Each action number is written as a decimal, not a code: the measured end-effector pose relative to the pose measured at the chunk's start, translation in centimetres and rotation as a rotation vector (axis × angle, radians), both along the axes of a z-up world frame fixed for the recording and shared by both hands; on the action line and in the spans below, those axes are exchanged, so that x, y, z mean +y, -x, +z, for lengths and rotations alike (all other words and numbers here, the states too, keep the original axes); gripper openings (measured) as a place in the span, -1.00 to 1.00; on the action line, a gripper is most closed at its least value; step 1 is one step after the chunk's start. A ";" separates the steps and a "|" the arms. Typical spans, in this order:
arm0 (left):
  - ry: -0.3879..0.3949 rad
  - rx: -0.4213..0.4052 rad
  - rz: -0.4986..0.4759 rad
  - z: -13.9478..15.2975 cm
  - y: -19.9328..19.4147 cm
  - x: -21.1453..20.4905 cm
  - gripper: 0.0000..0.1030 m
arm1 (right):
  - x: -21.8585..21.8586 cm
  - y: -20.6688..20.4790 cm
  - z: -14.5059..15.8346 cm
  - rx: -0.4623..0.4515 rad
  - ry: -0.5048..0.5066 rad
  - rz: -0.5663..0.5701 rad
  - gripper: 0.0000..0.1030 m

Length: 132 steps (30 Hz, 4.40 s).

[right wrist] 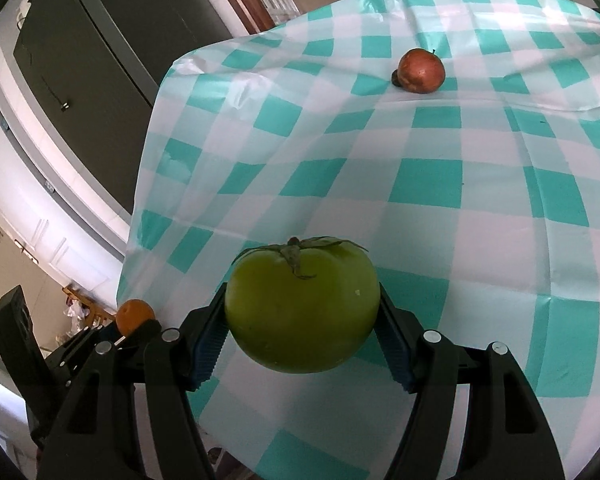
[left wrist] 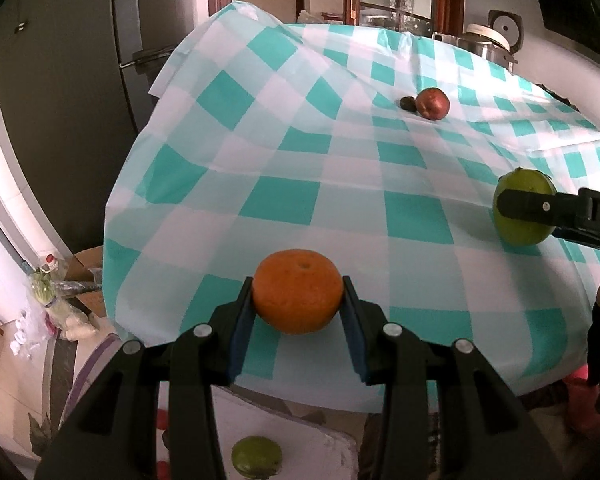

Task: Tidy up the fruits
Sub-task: 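Carry the green tomato and small orange with both tools over the white box, then open both tools to drop the green tomato and orange into the white box, then move both tools back over the brown pear and dark fruit on the table, then grasp the brown pear with the right tool while the left tool grasps the small dark fruit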

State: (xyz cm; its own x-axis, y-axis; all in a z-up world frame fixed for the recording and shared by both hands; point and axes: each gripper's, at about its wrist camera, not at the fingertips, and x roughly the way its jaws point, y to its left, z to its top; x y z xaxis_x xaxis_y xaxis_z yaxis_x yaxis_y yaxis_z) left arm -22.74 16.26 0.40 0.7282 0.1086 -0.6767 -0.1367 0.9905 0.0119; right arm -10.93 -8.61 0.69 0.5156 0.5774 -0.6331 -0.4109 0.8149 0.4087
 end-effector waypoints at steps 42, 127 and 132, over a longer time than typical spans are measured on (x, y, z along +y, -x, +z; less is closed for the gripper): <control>0.003 0.795 0.308 -21.0 9.9 20.4 -0.16 | 31.4 26.2 -22.0 -0.120 1.060 1.301 0.30; 0.147 0.082 -0.086 0.6 -40.9 -14.6 0.41 | -17.6 -24.0 -1.3 0.023 -0.083 -0.265 0.16; 0.089 0.142 -0.066 -0.1 -45.7 -15.9 0.24 | -17.3 -24.2 -1.3 0.026 -0.084 -0.250 0.16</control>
State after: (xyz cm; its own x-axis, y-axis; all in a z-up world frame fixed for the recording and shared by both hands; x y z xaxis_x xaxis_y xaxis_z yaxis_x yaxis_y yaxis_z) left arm 22.91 0.31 0.31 0.6279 -0.0013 -0.7783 -0.0740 0.9954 -0.0615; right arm 13.23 -25.92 -0.56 0.6330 0.4853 -0.6032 -0.1892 0.8525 0.4873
